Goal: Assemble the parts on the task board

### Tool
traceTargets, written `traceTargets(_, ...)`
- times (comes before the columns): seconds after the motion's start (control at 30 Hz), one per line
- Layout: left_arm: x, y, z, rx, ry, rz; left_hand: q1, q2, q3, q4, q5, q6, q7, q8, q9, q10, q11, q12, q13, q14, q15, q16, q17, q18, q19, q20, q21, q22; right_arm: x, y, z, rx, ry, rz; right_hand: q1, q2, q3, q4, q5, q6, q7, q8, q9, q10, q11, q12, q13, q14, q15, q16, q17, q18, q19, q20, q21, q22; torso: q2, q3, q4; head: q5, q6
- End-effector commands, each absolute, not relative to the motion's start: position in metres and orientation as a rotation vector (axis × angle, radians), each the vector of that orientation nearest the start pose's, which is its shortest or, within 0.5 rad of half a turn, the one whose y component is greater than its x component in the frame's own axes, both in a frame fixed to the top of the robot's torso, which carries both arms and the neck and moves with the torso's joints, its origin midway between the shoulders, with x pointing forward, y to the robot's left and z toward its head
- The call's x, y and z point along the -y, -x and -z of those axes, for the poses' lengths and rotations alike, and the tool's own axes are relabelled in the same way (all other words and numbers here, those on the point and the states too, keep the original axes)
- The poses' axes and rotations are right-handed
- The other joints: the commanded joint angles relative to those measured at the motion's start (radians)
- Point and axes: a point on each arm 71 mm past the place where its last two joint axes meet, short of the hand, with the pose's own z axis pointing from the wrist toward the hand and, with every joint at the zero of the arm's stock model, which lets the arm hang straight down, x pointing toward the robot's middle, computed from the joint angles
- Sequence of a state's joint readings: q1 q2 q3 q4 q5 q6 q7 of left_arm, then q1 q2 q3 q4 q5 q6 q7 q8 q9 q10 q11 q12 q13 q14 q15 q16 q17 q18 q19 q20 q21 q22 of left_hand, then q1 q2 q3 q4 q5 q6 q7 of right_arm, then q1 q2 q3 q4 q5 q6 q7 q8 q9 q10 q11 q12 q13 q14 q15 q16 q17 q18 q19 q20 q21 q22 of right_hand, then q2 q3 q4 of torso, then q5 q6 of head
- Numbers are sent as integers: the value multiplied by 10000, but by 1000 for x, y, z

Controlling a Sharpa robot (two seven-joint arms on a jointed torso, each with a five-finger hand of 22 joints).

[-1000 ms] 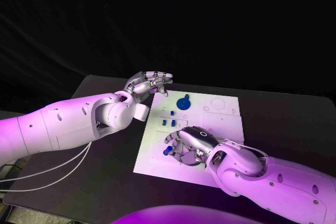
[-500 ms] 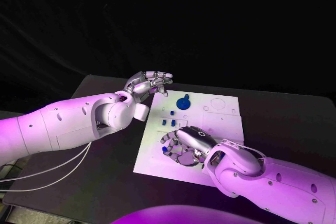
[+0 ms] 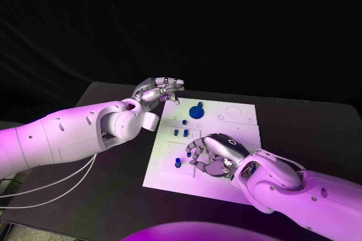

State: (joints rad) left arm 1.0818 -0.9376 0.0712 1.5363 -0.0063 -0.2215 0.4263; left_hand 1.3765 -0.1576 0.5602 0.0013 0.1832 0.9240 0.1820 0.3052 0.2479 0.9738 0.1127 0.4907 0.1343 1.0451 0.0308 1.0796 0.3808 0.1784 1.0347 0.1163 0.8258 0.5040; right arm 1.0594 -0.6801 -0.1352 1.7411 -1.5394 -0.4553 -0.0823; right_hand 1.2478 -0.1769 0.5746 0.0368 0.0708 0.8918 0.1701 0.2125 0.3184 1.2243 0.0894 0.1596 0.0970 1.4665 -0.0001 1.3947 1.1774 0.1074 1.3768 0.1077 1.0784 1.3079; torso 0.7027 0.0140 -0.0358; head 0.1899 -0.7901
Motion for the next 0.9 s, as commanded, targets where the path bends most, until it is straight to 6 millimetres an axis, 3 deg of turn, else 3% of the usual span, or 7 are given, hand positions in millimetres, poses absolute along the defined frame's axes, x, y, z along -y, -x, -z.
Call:
traceTargets(0.03,-250,-478,188,-13515,11611,16162,-51,63,17,-68,50,-60,-28,-27,8,-68,-15,24,9,-74,28,56,9,58,-28,45,13,9,79,-379,224,-16393,1830,-11080,-67,-10,-94,35,89,210,-2,85,35,197,-35,146,109,276,59,43,23,-119,61,-8,45,409,-2,3,-12,-112,55)
traceTargets(0.13,-252,-478,188,-13504,11619,16130,-51,63,17,-68,50,-60,-28,-27,8,-68,-15,24,9,-74,28,56,9,58,-28,45,13,9,99,-383,215,-16438,863,-11131,-138,-4,-432,93,444,666,-263,474,253,763,-291,824,625,382,-136,266,417,-208,303,-136,595,691,-18,0,-24,-195,88)
traceTargets(0.23,-253,-478,189,-13497,11626,16100,-51,63,17,-68,50,-60,-28,-27,8,-68,-15,24,9,-74,28,56,9,58,-28,45,13,9,121,-391,211,-16934,-244,-10929,-440,65,-1185,442,812,732,-518,1154,997,667,-608,2443,2214,498,-331,560,925,-335,591,-368,1268,1060,-46,-15,-54,-399,148)
traceTargets(0.37,-253,-478,189,-13515,11625,16115,-51,63,17,-68,50,-60,-28,-27,8,-68,-15,24,9,-74,28,56,9,58,-28,45,13,9,157,-400,214,-18059,-1455,-10140,-626,206,-1693,962,843,214,-638,1802,2083,-198,-606,5401,5345,558,-445,741,1202,-445,773,-401,1738,1364,-77,-43,-86,-847,242)
traceTargets(0.47,-253,-478,189,-13532,11627,16127,-51,63,17,-68,50,-60,-28,-27,8,-68,-15,24,9,-74,28,56,9,58,-28,45,13,9,187,-404,221,-18977,-2135,-9208,-745,146,-2079,1437,786,-68,-581,1936,2544,284,-588,8063,8278,620,-392,915,1546,-485,874,-411,1993,1528,-83,-61,-104,-1157,303)
traceTargets(0.63,-254,-478,189,-13536,11640,16096,-51,63,17,-68,50,-60,-28,-27,8,-68,-15,24,9,-74,28,56,9,58,-28,45,13,9,218,-399,228,-19807,-2276,-7822,-853,24,-2542,1853,775,-122,-605,2040,2821,901,-595,9680,10035,718,-389,1153,2107,-539,987,-408,2275,1675,-97,-62,-147,-1697,319)
traceTargets(0.9,-254,-477,189,-13549,11642,16101,-51,63,17,-68,50,-60,-28,-27,8,-68,-15,24,9,-74,28,56,9,58,-28,45,13,9,235,-383,234,-19954,-2001,-6421,-673,-49,-2899,2062,678,-126,-638,2123,3026,1252,-620,10503,10943,764,-407,1277,2415,-571,1054,-421,2432,1760,-108,-64,-180,-1926,305)
